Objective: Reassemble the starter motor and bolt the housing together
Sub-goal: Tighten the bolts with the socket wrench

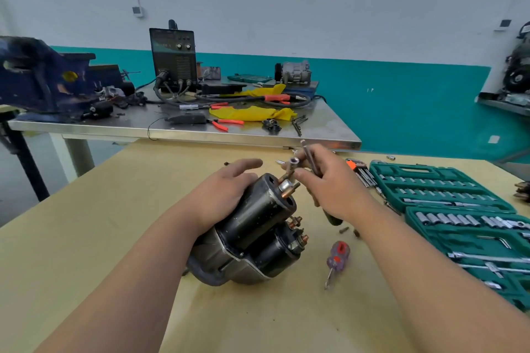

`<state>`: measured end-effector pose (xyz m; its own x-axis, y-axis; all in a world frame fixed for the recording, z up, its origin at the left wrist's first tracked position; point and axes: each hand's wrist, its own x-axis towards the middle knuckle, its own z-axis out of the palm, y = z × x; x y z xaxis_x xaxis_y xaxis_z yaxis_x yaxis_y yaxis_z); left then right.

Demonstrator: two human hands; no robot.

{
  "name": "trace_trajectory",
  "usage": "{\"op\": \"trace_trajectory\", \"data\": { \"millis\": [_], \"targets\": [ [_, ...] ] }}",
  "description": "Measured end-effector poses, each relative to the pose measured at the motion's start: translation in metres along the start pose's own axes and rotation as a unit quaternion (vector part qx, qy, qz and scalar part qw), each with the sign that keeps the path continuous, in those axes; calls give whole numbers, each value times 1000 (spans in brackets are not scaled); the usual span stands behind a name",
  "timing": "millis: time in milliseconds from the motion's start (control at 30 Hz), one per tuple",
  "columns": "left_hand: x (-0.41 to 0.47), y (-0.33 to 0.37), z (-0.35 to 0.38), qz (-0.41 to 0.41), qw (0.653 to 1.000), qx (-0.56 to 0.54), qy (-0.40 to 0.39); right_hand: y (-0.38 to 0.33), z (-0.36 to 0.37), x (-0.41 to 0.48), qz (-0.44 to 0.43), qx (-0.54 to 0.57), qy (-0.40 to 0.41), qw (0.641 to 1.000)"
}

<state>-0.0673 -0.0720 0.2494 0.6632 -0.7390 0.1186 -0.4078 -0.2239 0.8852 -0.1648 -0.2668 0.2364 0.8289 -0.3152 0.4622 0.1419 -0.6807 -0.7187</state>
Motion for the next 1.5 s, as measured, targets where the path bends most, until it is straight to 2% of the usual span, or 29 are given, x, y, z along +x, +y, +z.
{"op": "trace_trajectory", "data": {
  "millis": [133,233,367,433,500,533,600,700,1100,1300,1500],
  "targets": [
    [-1,-1,0,27,999,-23,2,-32,23,8,21,144,-23,989],
    [-5,0,0,26,998,-58,-11,-32,32,8,41,203,-31,978],
    [-8,2,0,19,999,-35,-5,-33,33,5,54,244,-79,965],
    [-9,1,0,12,1000,-21,-8,-35,24,5,52,175,-82,980],
    [-10,-2,-1,11,1000,-24,-11,-40,7,6,19,-8,-71,997],
    [-11,-2,-1,12,999,-33,-13,-42,-2,7,-13,-130,-86,988],
    [-12,-4,-1,16,999,-38,-12,-45,-17,6,-72,-342,-138,927],
    [-13,-5,0,25,999,-43,-9,-54,-22,4,-87,-464,-187,862],
    [-25,1,1,34,998,-57,2,-69,-23,14,-91,-528,-241,809],
    [-22,2,2,51,997,-56,5,-84,-21,26,-34,-476,-359,802],
    [-19,-1,3,62,997,-44,10,-98,-14,38,-24,-473,-422,773]
  ]
}}
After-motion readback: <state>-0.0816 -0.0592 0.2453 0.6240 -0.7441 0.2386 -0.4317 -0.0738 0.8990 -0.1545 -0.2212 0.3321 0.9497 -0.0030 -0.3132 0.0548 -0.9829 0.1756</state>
